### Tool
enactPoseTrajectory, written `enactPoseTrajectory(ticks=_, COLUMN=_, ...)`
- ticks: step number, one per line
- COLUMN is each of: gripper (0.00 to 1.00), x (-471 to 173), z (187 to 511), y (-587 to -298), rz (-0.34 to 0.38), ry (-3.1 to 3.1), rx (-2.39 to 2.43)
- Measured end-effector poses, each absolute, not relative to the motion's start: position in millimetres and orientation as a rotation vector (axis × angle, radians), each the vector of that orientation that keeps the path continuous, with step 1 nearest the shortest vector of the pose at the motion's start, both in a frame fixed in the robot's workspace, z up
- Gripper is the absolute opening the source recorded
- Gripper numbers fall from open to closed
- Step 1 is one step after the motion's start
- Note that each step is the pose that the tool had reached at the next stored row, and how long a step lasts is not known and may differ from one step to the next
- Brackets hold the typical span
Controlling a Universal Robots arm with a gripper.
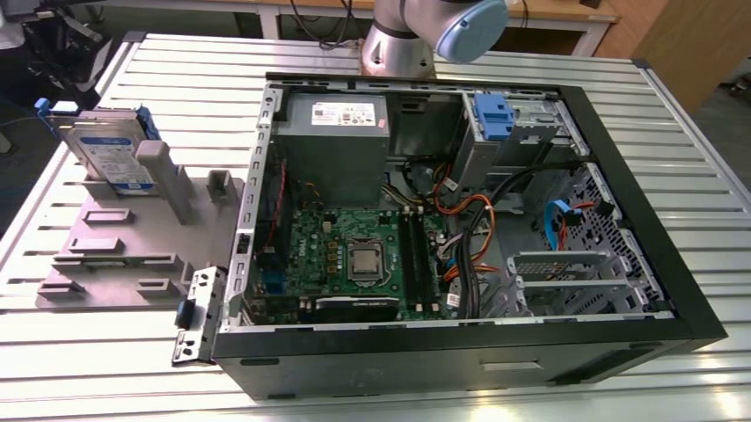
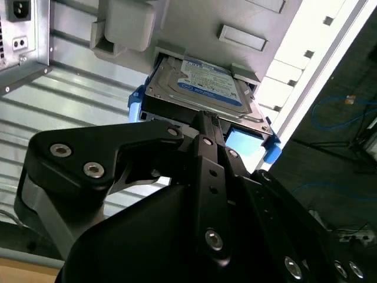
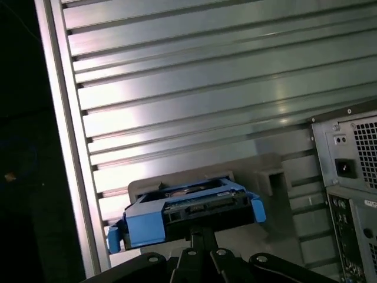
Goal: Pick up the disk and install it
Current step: 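Pick up the disk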
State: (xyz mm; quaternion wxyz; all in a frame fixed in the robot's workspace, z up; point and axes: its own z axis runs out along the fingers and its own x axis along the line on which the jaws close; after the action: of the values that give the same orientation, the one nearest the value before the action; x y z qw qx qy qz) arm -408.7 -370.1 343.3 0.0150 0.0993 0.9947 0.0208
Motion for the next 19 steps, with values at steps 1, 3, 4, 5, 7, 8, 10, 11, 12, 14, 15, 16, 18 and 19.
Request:
enactPoseTrajectory(ticks=1, gripper=0.11, x=-408.7, z=343.3, y=-370.1, rz=0.065, ry=3.099, rx=0.282)
enactPoseTrajectory(ticks=3, gripper=0.11, x=-408.7, z=343.2, y=-370.1, rz=0.066, ry=3.104, rx=0.225)
enactPoseTrajectory(ticks=4, gripper=0.11, x=-408.7, z=343.2, y=-370.1, rz=0.066, ry=3.106, rx=0.198)
enactPoseTrajectory(ticks=5, gripper=0.11, x=-408.7, z=343.2, y=-370.1, rz=0.067, ry=3.108, rx=0.17)
enactPoseTrajectory(ticks=7, gripper=0.11, x=-408.8, z=343.2, y=-370.1, rz=0.068, ry=3.112, rx=0.111)
enactPoseTrajectory(ticks=8, gripper=0.11, x=-408.7, z=343.1, y=-370.1, rz=0.068, ry=3.113, rx=0.084)
enactPoseTrajectory(ticks=10, gripper=0.11, x=-408.7, z=343.1, y=-370.1, rz=0.069, ry=3.115, rx=0.027)
enactPoseTrajectory(ticks=11, gripper=0.11, x=-408.7, z=343.1, y=-370.1, rz=0.069, ry=3.115, rx=-0.001)
enactPoseTrajectory(ticks=12, gripper=0.11, x=-408.7, z=343.0, y=-370.1, rz=0.07, ry=3.115, rx=-0.029)
enactPoseTrajectory(ticks=14, gripper=0.11, x=-408.8, z=343.0, y=-370.1, rz=0.07, ry=3.115, rx=-0.086)
enactPoseTrajectory(ticks=15, gripper=0.11, x=-408.8, z=343.0, y=-370.1, rz=0.071, ry=3.115, rx=-0.114)
enactPoseTrajectory(ticks=16, gripper=0.11, x=-408.8, z=342.9, y=-370.1, rz=0.071, ry=3.114, rx=-0.142)
enactPoseTrajectory(ticks=18, gripper=0.11, x=-408.7, z=342.8, y=-370.1, rz=0.072, ry=3.112, rx=-0.198)
enactPoseTrajectory(ticks=19, gripper=0.11, x=-408.7, z=342.8, y=-370.1, rz=0.072, ry=3.11, rx=-0.229)
